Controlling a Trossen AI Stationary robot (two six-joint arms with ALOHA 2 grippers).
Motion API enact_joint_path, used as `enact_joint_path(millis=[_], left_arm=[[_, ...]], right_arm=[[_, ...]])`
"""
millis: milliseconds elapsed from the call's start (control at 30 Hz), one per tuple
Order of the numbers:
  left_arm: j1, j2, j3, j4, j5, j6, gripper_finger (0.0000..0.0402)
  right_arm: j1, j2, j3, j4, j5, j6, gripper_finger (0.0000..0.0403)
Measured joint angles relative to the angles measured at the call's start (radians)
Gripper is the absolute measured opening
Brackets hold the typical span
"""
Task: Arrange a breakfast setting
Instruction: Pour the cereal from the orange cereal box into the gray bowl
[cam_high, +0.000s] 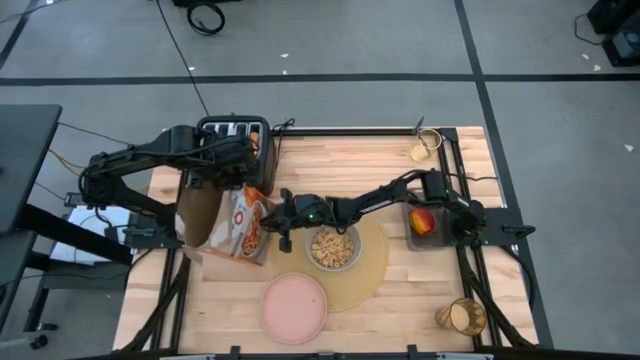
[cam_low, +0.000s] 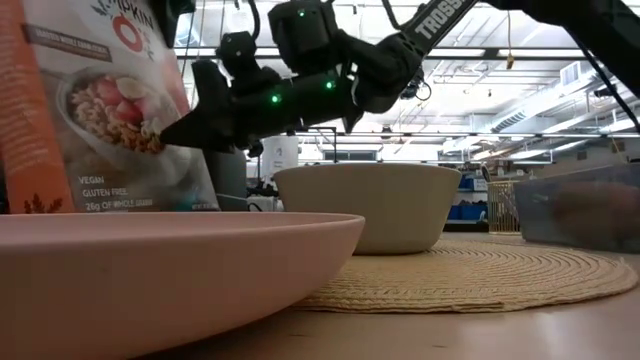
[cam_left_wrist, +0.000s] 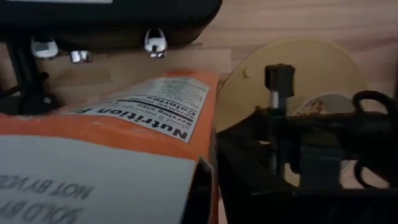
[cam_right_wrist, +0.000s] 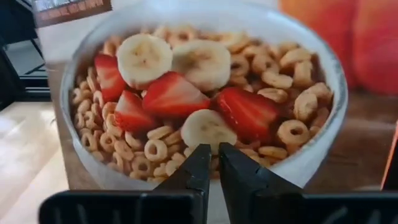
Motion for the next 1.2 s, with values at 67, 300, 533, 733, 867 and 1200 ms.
enact_joint_path(millis=[67, 300, 533, 733, 867, 1200], left_arm=[[0.000, 0.000, 0.000, 0.006, -0.008, -0.011, 0.0024], [0.000, -0.003, 0.000, 0.055, 0.021, -0.036, 0.0089], [0.000, -0.024, 0.000, 0.140, 0.070, -0.036, 0.0189], [-0.003, -0.037, 0.000, 0.185, 0.152, -0.057, 0.0238], [-0.003, -0.053, 0.002, 0.163, 0.172, -0.059, 0.0244], [-0.005, -0.039, 0.115, 0.042, 0.154, -0.057, 0.0231]], right_arm=[[-0.006, 0.002, 0.000, 0.000, -0.014, -0.001, 0.0033], [-0.023, 0.003, 0.000, -0.005, -0.046, 0.002, 0.0014], [-0.025, 0.003, 0.000, -0.008, -0.081, -0.004, 0.0011], [-0.029, 0.002, 0.000, -0.023, -0.088, -0.007, 0.0012], [-0.034, 0.002, 0.000, -0.034, -0.094, -0.007, 0.0012], [-0.035, 0.002, 0.000, -0.044, -0.092, -0.008, 0.0012]])
